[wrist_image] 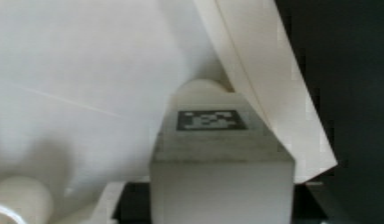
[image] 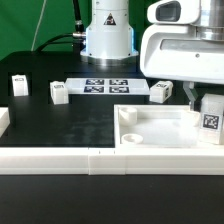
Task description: Assemble one leg
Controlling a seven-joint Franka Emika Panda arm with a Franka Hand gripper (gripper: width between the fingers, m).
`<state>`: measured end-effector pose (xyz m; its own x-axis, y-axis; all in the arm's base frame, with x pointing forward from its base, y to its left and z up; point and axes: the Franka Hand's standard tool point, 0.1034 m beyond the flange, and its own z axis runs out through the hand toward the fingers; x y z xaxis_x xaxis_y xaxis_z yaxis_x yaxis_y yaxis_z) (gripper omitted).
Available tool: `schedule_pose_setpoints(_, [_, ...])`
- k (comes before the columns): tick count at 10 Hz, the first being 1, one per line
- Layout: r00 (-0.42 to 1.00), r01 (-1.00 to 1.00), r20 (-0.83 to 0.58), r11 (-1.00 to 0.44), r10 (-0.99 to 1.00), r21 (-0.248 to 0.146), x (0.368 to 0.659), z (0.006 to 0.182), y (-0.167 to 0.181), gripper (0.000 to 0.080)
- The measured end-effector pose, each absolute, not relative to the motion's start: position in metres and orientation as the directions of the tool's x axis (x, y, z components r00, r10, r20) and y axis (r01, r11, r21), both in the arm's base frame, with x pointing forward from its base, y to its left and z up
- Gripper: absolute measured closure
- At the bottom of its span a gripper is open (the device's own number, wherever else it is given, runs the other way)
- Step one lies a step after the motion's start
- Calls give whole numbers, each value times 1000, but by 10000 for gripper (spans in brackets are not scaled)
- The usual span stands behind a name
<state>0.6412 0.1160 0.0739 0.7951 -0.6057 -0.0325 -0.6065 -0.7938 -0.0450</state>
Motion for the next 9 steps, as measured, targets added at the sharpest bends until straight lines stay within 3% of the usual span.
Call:
schedule_pose_setpoints(2, [663, -749, -46, -661, -747, -45, 641, 73, 114, 508])
schedule_pose_setpoints(4, [410, -912, -70, -407, -909, -52, 639, 73, 112, 508])
schedule_pose_setpoints(9, [-45, -999, -92, 46, -995, -15, 638, 74, 112, 508])
